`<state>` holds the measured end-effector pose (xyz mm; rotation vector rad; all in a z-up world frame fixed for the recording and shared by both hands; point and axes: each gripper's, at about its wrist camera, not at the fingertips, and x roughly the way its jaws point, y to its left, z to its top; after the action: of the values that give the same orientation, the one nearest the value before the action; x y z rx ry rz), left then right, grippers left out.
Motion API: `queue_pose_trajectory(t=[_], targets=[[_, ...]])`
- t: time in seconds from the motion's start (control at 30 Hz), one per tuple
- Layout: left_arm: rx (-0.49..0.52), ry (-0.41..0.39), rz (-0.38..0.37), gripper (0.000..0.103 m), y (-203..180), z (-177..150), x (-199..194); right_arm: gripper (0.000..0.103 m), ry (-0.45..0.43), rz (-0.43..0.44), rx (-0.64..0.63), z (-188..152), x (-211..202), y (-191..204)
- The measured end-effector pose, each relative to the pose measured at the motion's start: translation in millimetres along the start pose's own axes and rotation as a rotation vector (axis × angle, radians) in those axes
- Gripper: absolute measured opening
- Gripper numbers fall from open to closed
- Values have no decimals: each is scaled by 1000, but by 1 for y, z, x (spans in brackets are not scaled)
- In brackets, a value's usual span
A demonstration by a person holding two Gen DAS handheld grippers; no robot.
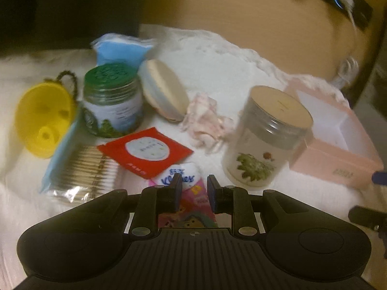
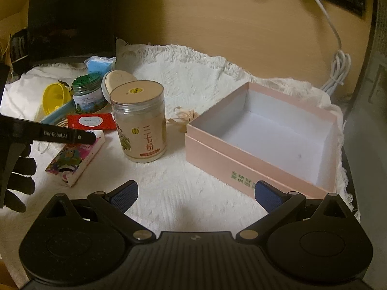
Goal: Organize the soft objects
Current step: 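Reach the left tool to the Kleenex tissue pack and grasp it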
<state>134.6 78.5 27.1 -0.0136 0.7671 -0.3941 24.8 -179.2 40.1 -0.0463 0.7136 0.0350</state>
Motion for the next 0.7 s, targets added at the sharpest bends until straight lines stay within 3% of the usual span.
queue_pose_trajectory(t=[0.07,0.2,0.3,0.4,0.57,0.7], targets=[[-15,-5,25,25,-4,2,1,103,9,5,14,-3,3,-3],[-53,27,185,25,-9,8,1,103,21,21,38,-10,5,-9],[36,61,212,25,-18,0,-10,103,12,30,47,-14,2,-13],[130,72,204,25,-27,-9,-8,103,8,53,79,-19,-1,-17],[94,77,61,28,-33,-5,3,103,13,93,104,-28,-4,-19],[134,72,76,29,-42,-4,-6,103,3,110,79,-32,-8,-16]])
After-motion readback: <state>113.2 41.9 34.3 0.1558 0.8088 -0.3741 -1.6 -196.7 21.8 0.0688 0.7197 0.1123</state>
